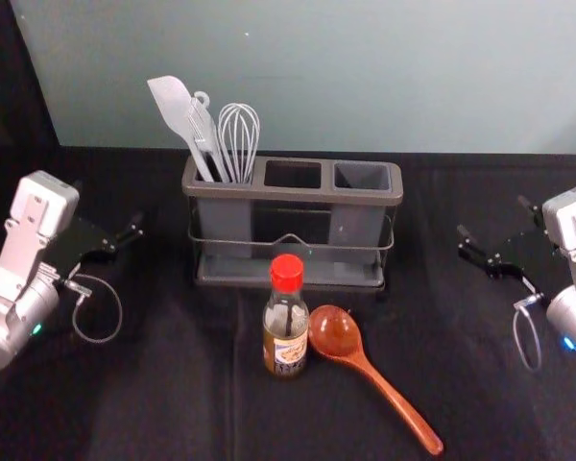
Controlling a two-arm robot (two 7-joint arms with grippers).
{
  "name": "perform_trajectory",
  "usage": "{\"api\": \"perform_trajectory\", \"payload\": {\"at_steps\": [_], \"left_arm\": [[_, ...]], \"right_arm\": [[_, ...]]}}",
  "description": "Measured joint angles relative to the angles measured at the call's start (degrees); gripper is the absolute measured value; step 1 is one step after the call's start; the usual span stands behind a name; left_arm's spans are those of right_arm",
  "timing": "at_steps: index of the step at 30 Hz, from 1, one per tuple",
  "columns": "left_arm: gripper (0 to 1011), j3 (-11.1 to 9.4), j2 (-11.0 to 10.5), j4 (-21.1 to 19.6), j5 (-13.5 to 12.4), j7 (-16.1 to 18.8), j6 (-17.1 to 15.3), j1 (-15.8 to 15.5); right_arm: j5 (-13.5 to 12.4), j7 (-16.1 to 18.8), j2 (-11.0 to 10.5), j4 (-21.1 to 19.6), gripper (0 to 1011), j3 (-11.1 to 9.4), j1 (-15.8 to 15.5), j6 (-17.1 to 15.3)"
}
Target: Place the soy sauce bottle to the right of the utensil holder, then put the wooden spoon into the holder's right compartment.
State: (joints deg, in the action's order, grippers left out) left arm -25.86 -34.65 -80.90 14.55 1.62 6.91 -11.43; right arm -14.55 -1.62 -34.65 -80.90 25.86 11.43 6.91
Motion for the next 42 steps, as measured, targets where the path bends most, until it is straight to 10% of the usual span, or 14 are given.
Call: {"api": "perform_trajectory", "payload": {"at_steps": [15, 30, 36, 42], "left_arm": [[1005, 0.0, 0.0, 0.0, 0.0, 0.0, 0.0, 0.0], [1005, 0.0, 0.0, 0.0, 0.0, 0.0, 0.0, 0.0], [1005, 0.0, 0.0, 0.0, 0.0, 0.0, 0.0, 0.0], [1005, 0.0, 0.0, 0.0, 0.0, 0.0, 0.0, 0.0]], "right_arm": [[-1.5, 1.77, -1.7, -5.15, 1003, -3.05, -3.4, 1.87], [-18.86, 16.89, -10.23, -20.92, 1003, -12.88, -19.02, 9.12], [-24.38, 27.12, -12.65, -22.87, 1002, -12.38, -20.2, 8.38], [-24.21, 33.71, -11.5, -21.46, 1003, -8.17, -15.65, 4.37]]}}
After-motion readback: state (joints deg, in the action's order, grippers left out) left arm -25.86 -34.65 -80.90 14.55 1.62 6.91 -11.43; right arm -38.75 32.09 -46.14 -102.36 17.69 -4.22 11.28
